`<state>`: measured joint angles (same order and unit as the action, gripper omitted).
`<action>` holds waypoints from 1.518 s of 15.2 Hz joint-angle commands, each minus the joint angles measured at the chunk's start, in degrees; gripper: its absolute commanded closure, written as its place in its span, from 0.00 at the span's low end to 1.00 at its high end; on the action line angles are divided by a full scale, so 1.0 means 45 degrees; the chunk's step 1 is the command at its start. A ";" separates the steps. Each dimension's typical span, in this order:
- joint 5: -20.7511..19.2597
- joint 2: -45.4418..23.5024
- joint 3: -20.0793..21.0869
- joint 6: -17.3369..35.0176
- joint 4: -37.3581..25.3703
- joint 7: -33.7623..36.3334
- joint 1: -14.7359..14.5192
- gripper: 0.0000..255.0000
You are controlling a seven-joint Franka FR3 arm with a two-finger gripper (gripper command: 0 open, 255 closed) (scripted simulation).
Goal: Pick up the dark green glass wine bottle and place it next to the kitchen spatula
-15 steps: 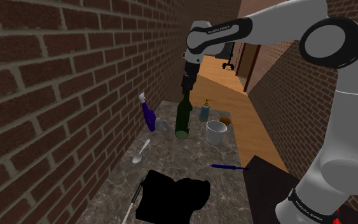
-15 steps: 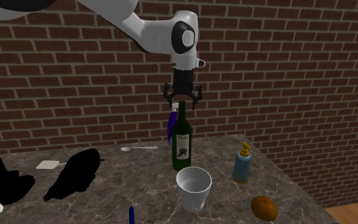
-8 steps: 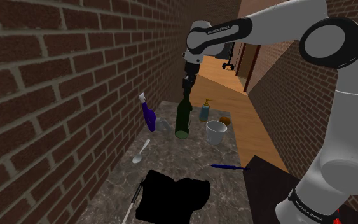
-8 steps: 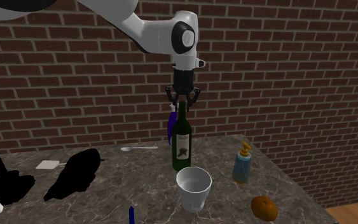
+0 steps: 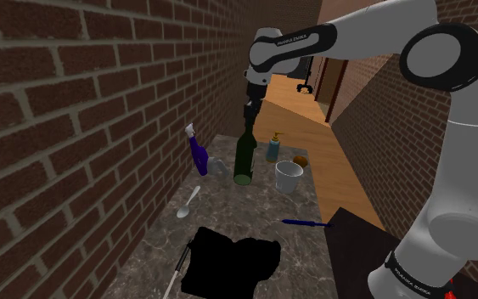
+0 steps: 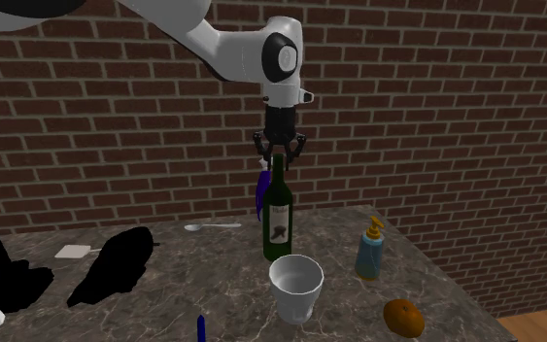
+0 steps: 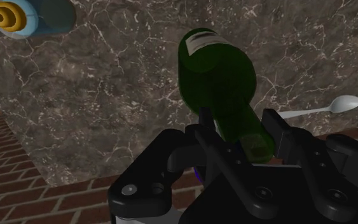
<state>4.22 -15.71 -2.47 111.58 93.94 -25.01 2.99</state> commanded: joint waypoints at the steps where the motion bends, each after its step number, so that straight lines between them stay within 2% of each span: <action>1: -0.0005 0.0027 -0.0002 -0.0160 -0.0127 0.0011 0.0001 1.00; 16: -0.0051 0.0100 -0.0018 -0.2640 -0.2537 0.0151 0.0029 1.00; 23: -0.0271 0.2163 0.0652 -0.1799 0.0268 0.1865 -0.1046 1.00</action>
<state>3.12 -7.25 -0.06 102.85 93.33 -17.95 -0.97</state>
